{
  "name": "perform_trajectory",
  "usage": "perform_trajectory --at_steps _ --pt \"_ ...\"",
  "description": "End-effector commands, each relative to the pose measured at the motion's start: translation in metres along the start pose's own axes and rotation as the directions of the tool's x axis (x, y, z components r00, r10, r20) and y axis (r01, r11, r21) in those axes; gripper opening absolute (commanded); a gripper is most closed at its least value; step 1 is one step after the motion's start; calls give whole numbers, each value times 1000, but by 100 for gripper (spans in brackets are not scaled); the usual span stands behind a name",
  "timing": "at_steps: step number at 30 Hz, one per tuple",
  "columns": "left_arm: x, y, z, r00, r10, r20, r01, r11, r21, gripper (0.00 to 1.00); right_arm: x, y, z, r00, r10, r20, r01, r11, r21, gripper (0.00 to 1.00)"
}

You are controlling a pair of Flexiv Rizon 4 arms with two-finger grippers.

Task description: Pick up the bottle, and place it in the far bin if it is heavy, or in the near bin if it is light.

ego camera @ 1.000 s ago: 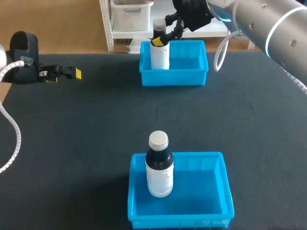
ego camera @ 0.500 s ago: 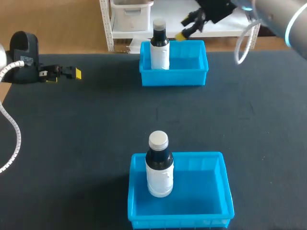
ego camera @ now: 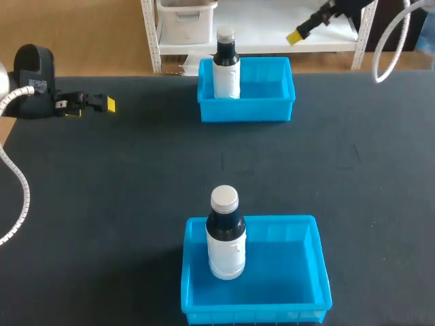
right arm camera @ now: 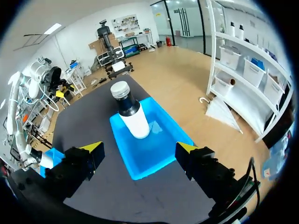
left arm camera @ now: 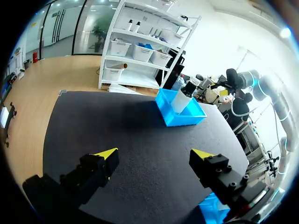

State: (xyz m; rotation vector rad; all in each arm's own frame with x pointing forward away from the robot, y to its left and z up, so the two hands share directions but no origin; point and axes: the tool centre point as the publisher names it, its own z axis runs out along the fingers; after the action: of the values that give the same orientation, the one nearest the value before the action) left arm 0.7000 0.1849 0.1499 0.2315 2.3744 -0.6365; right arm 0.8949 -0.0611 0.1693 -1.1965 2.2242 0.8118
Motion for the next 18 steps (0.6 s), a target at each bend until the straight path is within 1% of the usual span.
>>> perform_trajectory --at_steps 1,4,8,13,17,18 --pt "0 0 0 1000 0 0 0 1000 0 100 23 53 -26 1000 20 14 -24 944 328 100" --pt "0 0 0 1000 0 0 0 1000 0 100 28 68 -35 1000 25 6 -26 925 380 100" --pt "0 0 0 1000 0 0 0 1000 0 100 34 90 -44 999 35 4 -33 887 460 100" --pt "0 0 0 1000 0 0 0 1000 0 100 50 116 -48 999 51 -11 -37 843 536 100" --pt "0 0 0 1000 0 0 0 1000 0 100 63 128 -49 997 76 -17 -54 826 561 100" --pt "0 0 0 1000 0 0 0 1000 0 100 66 130 -50 996 84 -14 -62 827 559 100"
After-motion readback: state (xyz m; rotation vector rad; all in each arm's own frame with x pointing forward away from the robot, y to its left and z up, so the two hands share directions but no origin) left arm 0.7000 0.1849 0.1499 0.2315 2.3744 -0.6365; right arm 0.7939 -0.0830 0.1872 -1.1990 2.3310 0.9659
